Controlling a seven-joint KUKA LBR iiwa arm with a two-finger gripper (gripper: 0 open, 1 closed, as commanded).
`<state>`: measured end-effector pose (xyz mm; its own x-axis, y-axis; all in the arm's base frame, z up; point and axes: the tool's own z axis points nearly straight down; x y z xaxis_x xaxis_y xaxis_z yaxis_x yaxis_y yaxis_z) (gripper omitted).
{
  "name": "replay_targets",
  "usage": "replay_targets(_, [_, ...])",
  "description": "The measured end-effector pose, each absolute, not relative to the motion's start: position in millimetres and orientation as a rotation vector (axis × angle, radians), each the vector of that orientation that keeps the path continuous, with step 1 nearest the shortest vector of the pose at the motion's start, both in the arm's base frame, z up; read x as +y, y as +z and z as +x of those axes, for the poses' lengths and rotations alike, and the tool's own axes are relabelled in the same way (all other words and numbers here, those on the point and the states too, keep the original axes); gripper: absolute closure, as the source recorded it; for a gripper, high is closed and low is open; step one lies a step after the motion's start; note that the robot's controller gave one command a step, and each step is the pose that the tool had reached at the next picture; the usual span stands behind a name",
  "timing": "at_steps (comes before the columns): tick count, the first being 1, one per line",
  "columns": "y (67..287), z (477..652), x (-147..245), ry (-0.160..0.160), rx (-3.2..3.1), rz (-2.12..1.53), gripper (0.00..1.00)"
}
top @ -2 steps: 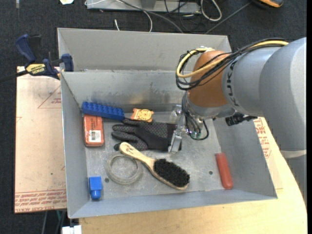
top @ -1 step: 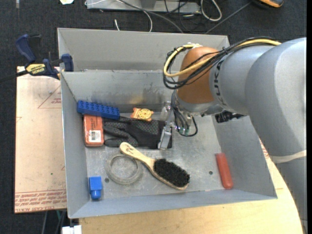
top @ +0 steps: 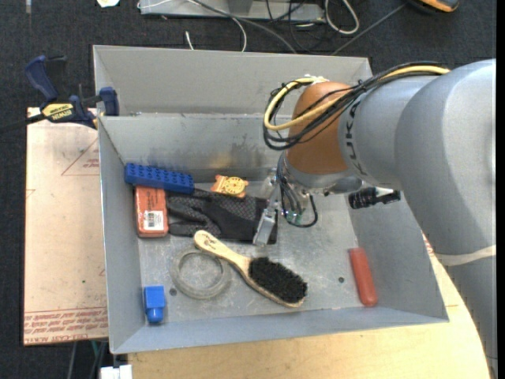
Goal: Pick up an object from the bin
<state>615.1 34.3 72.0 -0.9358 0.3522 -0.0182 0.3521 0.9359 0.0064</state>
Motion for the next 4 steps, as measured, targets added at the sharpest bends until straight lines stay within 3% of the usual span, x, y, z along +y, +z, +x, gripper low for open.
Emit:
replay_targets(2, [71, 621.8, 73, -0.002, 3.077, 0.507, 0.00])
replay_targets(3, [71, 629.0, 93, -0.007, 3.105, 0.274, 0.00])
replay_targets(4, [74, 657.4, 114, -0.014, 3.091, -0.355, 1.00])
